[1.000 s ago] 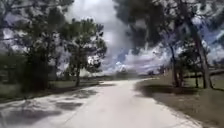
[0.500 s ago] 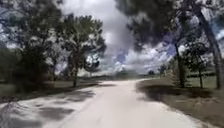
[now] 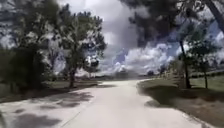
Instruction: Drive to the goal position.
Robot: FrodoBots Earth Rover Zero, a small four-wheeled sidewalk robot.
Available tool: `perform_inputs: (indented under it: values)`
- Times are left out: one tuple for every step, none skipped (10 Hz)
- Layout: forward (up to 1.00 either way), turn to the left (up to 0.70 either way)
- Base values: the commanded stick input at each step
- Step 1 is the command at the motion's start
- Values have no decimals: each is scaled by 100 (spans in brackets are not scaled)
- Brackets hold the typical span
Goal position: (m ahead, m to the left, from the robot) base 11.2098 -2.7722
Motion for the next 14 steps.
perform_inputs:
  values:
    - [85,0]
    - [85,0]
    - [85,0]
    - [85,0]
    - [85,0]
    - [85,0]
    - [85,0]
    - [85,0]
    - [85,0]
    - [85,0]
    - [85,0]
    - [85,0]
    - [85,0]
    - [85,0]
